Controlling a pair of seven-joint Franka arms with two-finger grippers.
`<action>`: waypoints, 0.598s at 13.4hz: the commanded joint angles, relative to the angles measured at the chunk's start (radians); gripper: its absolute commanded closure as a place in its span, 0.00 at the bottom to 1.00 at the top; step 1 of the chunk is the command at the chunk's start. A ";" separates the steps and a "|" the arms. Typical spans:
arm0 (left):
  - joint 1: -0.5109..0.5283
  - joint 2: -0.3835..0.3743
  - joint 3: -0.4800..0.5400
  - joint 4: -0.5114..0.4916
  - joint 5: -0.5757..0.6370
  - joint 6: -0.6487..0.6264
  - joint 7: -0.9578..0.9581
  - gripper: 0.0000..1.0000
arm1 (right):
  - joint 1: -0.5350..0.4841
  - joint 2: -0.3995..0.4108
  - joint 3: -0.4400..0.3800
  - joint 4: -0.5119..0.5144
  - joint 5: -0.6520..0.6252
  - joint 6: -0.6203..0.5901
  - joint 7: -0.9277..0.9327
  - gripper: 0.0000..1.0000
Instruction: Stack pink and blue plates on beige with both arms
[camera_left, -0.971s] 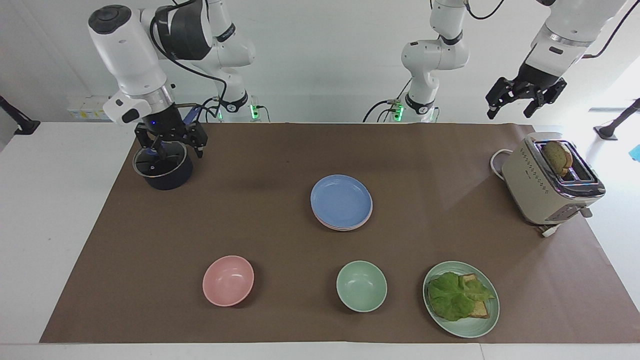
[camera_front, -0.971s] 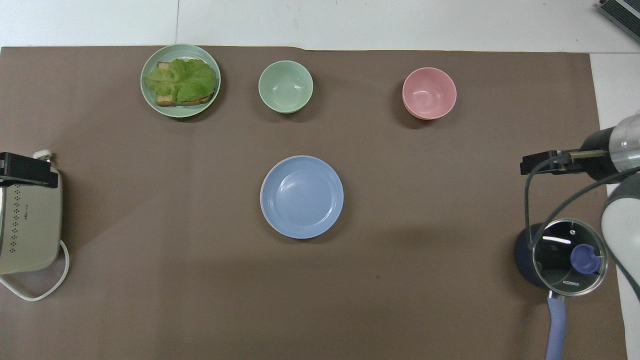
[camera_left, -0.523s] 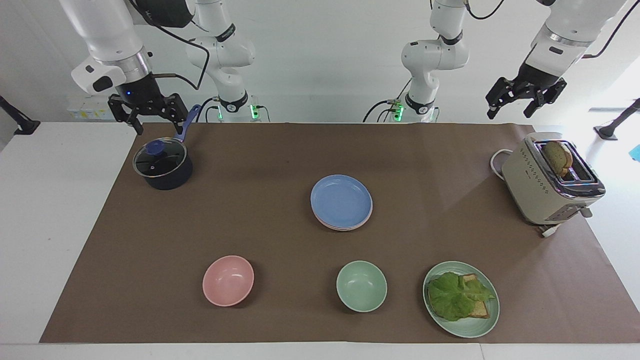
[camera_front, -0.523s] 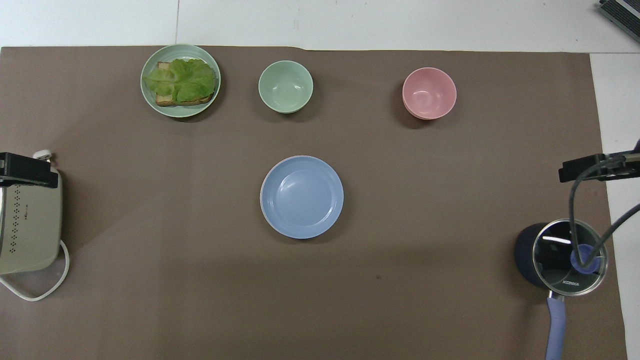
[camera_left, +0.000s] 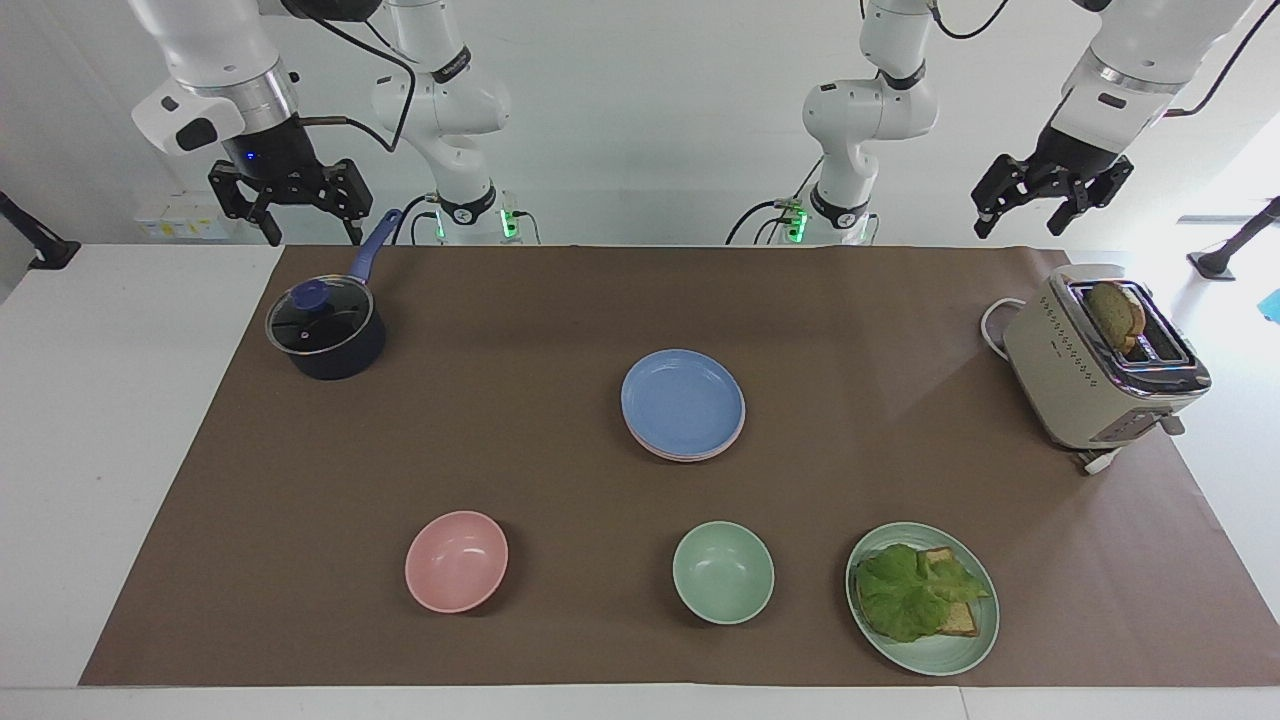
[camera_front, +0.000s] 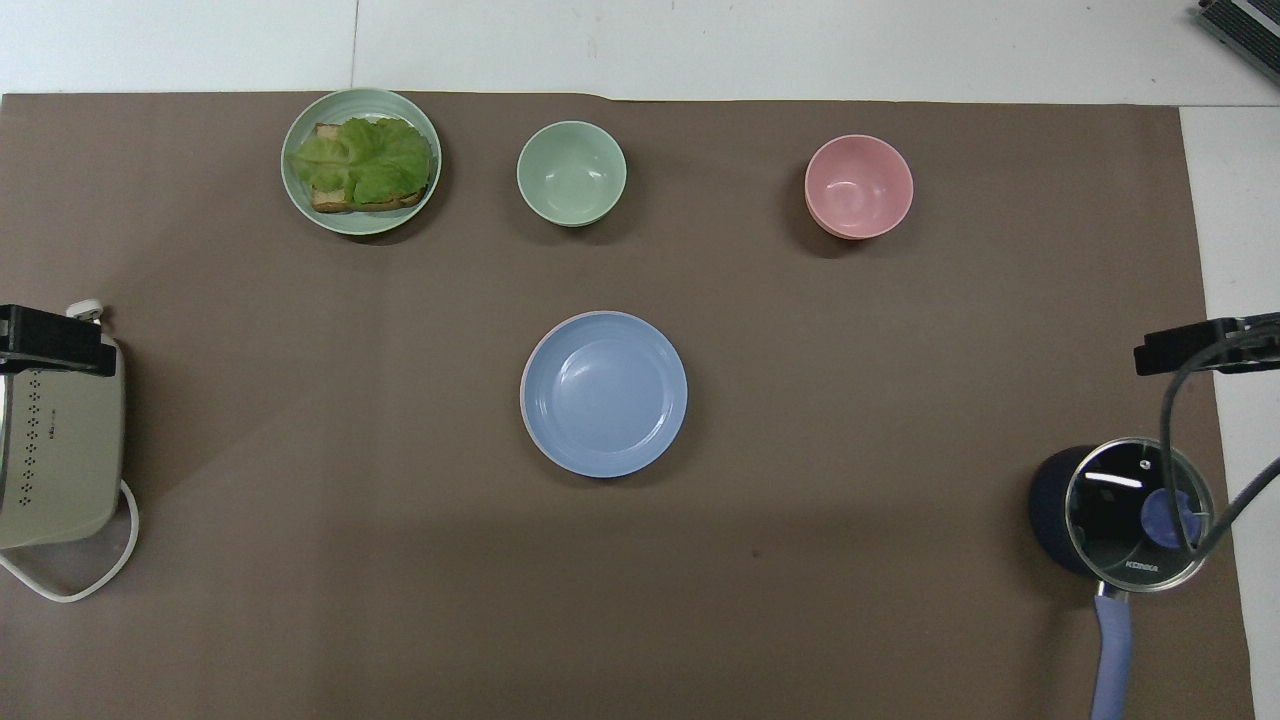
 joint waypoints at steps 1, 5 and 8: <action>0.004 -0.005 -0.002 0.000 0.013 -0.014 0.011 0.00 | -0.013 -0.028 0.010 -0.039 0.002 0.011 -0.018 0.00; 0.004 -0.005 -0.002 0.000 0.013 -0.014 0.011 0.00 | -0.008 -0.023 0.013 -0.030 -0.007 0.011 -0.015 0.00; 0.004 -0.005 -0.002 0.001 0.013 -0.014 0.011 0.00 | 0.004 -0.022 0.014 -0.021 -0.025 -0.002 -0.016 0.00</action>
